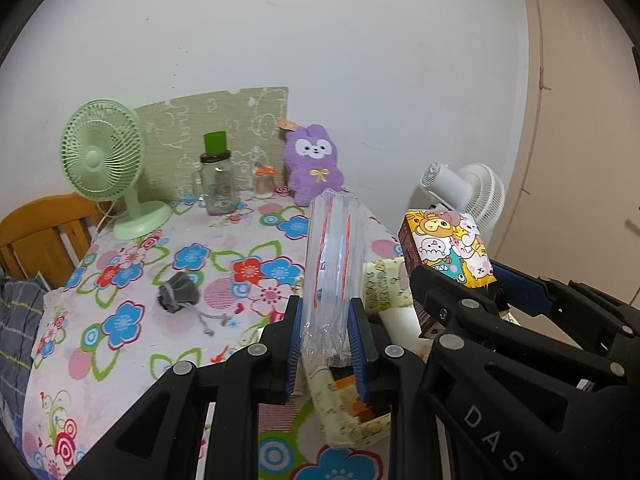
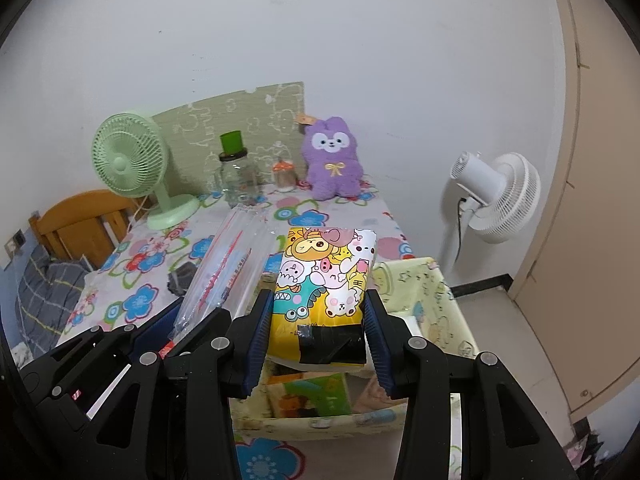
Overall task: Organize soft objects
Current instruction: 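Carry the clear bag and yellow cartoon pack in both grippers toward the box, then open the left gripper over the box while the right gripper releases the yellow pack inside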
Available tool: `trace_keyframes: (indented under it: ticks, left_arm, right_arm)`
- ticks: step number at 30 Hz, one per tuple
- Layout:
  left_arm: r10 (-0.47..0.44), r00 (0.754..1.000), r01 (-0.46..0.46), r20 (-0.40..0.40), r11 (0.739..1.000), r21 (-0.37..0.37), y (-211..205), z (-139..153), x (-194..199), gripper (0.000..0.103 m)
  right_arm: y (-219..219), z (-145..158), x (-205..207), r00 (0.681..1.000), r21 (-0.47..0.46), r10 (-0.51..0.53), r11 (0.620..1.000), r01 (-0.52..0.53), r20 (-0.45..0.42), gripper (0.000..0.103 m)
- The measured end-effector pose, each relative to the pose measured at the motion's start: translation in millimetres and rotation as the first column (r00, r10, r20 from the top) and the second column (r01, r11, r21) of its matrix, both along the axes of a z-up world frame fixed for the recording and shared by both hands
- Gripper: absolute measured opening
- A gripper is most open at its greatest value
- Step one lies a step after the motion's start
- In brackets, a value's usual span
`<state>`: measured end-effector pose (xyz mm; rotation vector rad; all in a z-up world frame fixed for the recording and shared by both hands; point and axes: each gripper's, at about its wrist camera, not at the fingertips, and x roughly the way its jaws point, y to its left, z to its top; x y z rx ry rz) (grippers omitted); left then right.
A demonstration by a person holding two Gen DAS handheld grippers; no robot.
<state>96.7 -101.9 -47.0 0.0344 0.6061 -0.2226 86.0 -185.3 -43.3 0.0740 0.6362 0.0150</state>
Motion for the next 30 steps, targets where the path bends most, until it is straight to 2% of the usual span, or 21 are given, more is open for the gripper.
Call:
trace_keyframes:
  ticks: [15, 20, 29, 30]
  left_arm:
    - [-0.066, 0.996, 0.067, -0.062, 0.997, 0.024, -40.0, -24.6, 19.5, 0.021]
    - [-0.090, 0.992, 0.095, -0.090, 0.994, 0.056, -52.6, -35.1, 28.0, 0.024]
    - [-0.099, 0.985, 0.113, -0.139, 0.989, 0.096, -59.8, -48.9, 39.6, 0.048]
    - [-0.099, 0.985, 0.114, -0.141, 0.989, 0.099, -60.0, -49.5, 40.4, 0.056]
  right_arm:
    - [-42.7, -26.5, 12.5, 0.995, 0.009, -0.076, 0.997, 0.077, -0.061, 0.048]
    - [-54.2, -38.7, 18.2, 0.991, 0.013, -0.101, 0.995, 0.102, -0.092, 0.048]
    - [-61.4, -57.5, 31.9, 0.984, 0.026, -0.112, 0.993, 0.116, -0.135, 0.049]
    - [-61.9, -59.3, 33.8, 0.984, 0.031, -0.111, 0.993, 0.116, -0.138, 0.049]
